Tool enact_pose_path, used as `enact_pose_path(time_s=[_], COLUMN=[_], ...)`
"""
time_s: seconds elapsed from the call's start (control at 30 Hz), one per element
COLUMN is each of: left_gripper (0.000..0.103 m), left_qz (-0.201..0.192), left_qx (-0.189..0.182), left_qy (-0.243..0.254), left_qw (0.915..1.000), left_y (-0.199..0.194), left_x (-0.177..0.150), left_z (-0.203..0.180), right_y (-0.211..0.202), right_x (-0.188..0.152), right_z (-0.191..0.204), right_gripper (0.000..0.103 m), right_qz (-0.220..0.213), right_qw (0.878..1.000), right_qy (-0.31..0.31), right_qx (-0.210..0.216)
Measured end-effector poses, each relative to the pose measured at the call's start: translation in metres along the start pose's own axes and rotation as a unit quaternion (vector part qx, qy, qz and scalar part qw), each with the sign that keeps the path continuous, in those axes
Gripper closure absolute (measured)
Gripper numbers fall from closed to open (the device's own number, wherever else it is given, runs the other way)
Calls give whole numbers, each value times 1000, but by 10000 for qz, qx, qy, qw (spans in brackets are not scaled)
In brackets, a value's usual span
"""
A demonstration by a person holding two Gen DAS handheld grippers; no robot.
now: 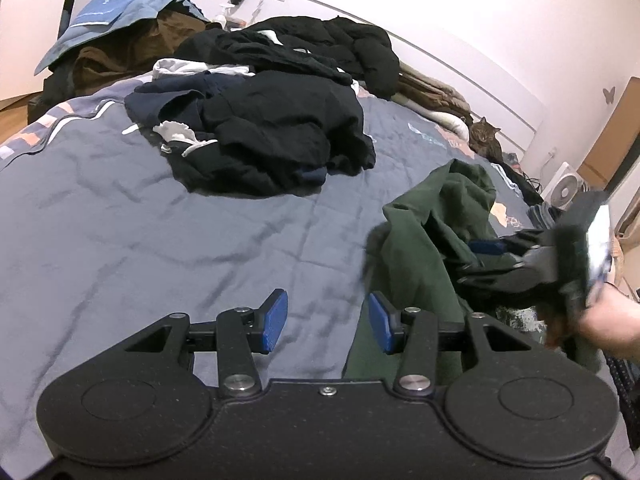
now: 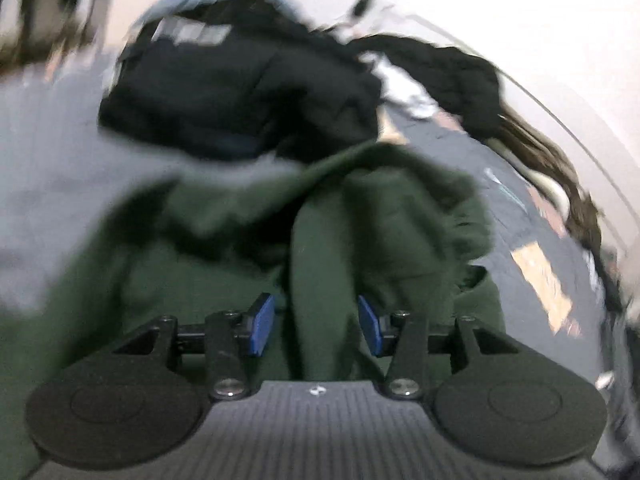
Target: Fold clothes
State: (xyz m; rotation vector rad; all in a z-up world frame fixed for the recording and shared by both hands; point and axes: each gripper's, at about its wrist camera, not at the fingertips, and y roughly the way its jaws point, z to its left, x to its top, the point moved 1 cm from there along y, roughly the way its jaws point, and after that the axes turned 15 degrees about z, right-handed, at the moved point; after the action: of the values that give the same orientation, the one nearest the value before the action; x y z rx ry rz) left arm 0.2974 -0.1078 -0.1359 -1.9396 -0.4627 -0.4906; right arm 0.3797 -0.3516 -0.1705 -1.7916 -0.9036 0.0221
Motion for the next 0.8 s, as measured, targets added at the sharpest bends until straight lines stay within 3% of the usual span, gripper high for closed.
enact_pose_path(time_s=[0.1, 0.2, 0.3, 0.37, 0.47, 0.57, 0.6, 0.63, 0.7, 0.73, 0.8], left_gripper=[58, 58, 58, 58, 57, 57, 57, 57, 57, 57, 57], left_qz=[43, 95, 85, 84, 101, 106, 107, 112, 125, 132, 144], left_qx=[29, 50, 23, 1, 25, 32, 34, 30, 24, 22, 26], left_qy=[-15, -13, -29, -25, -8, 22, 33, 41, 48, 51, 45], left_qw=[10000, 9999, 10000, 10000, 9999, 9999, 9999, 9999, 9999, 9999, 9999], left_y=[3, 5, 5, 5, 5, 5, 5, 5, 6, 7, 8], left_x=[0, 1, 1, 0, -1, -2, -3, -3, -2, -2, -2], left_z=[1, 2, 2, 2, -1, -3, -3, -4, -4, -4, -4], right_y=[17, 10, -12, -30, -56, -67, -67, -68, -66, -62, -57], right_x=[3, 2, -11, -28, -61, -91, -98, -101, -102, -102, -103], right_z=[4, -15, -48, -70, -97, -113, -117, -117, -108, -102, -95], right_gripper=[62, 95, 97, 98, 98, 98, 98, 98, 96, 95, 95], right_qz=[104, -13, -449, -831, -1550, -1977, -1946, -1752, -959, -565, -70], right_qw=[9999, 9962, 9728, 9405, 8656, 8084, 8085, 8323, 8989, 9193, 9372], right_qy=[-42, 702, 1822, 2561, 3501, 4087, 4144, 4029, 3563, 3366, 3122], right_qx=[38, 510, 1362, 2073, 3228, 3746, 3698, 3380, 2361, 1957, 1551])
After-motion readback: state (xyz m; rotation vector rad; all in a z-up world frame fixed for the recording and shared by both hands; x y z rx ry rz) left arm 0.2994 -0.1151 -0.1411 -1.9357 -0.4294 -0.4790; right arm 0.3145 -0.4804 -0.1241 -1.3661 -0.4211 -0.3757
